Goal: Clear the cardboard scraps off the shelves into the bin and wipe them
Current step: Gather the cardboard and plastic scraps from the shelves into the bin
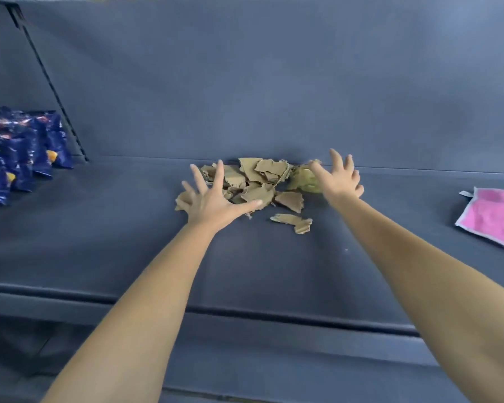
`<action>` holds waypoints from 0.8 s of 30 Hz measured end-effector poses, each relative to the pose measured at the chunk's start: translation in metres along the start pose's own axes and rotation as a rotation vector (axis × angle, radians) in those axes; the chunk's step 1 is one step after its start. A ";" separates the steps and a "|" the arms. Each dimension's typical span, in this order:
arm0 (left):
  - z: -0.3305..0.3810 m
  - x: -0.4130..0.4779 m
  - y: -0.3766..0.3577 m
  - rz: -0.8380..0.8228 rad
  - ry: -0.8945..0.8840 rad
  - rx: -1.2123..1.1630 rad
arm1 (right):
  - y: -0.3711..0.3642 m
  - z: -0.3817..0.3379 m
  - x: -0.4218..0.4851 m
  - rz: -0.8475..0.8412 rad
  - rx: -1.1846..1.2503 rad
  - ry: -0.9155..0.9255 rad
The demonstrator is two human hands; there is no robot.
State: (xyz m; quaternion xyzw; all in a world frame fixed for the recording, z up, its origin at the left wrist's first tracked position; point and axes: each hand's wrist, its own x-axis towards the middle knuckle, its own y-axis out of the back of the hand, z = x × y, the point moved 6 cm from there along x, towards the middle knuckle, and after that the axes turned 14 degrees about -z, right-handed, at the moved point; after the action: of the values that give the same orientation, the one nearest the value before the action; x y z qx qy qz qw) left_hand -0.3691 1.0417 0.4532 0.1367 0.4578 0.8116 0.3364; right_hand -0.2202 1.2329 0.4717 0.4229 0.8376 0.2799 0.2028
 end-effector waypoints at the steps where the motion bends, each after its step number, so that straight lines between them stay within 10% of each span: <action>1: 0.004 0.006 -0.001 -0.005 -0.010 -0.003 | -0.003 -0.001 0.009 -0.026 -0.021 0.005; 24: 0.049 0.043 -0.016 -0.018 -0.234 -0.147 | -0.087 -0.054 0.022 -0.323 -0.153 0.237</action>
State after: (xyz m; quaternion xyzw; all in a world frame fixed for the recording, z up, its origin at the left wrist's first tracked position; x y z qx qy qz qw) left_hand -0.3680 1.1081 0.4626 0.2012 0.3558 0.8186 0.4036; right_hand -0.3159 1.1925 0.4547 0.2306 0.8889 0.3542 0.1767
